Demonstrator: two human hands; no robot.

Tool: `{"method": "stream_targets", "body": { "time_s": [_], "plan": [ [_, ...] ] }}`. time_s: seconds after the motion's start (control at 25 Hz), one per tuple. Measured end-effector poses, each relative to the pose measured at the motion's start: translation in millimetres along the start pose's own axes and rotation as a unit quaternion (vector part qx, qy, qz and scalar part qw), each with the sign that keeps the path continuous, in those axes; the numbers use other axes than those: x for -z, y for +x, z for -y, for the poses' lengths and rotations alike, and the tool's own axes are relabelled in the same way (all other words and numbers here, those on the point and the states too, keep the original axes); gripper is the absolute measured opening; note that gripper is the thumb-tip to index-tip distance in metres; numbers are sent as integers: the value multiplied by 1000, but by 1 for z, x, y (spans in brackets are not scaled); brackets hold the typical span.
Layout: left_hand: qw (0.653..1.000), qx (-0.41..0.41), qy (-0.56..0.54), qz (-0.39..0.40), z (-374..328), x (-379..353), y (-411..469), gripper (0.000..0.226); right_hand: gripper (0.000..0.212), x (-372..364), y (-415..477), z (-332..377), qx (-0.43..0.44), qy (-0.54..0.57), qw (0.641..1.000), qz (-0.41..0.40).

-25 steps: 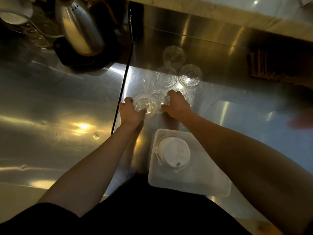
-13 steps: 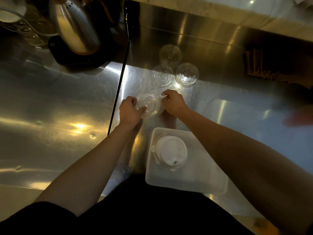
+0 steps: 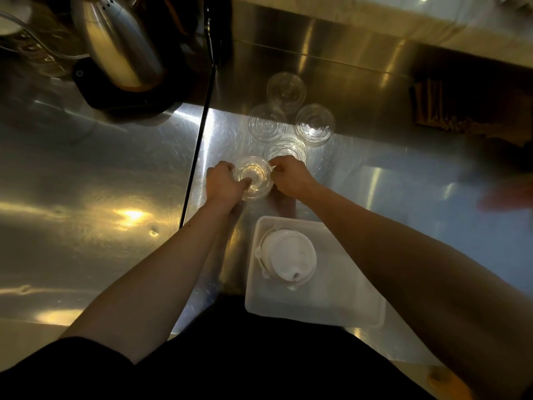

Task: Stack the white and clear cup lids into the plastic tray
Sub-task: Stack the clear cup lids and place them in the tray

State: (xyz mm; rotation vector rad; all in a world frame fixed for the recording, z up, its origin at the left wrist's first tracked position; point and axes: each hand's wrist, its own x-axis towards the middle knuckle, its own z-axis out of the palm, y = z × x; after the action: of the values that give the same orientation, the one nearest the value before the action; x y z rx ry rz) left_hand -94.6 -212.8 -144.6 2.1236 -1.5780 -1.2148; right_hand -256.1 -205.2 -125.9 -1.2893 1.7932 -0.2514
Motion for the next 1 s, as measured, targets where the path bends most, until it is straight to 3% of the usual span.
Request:
{"method": "stream_targets", "body": {
  "time_s": [0.28, 0.48, 0.68, 1.0],
  "plan": [
    [995, 23, -94, 26, -6, 2, -11, 54, 27, 2, -7, -3, 10, 29, 999, -29],
    [985, 17, -166, 43, -10, 7, -24, 51, 38, 8, -19, -3, 20, 77, 996, -37],
    [976, -43, -205, 60, -21, 14, -48, 26, 33, 25, -40, -3, 33, 135, 988, -64],
    [961, -187, -195, 56, -59, 16, -107, 24, 24, 65, -120, -19, 38, 299, 950, -87]
  ]
}}
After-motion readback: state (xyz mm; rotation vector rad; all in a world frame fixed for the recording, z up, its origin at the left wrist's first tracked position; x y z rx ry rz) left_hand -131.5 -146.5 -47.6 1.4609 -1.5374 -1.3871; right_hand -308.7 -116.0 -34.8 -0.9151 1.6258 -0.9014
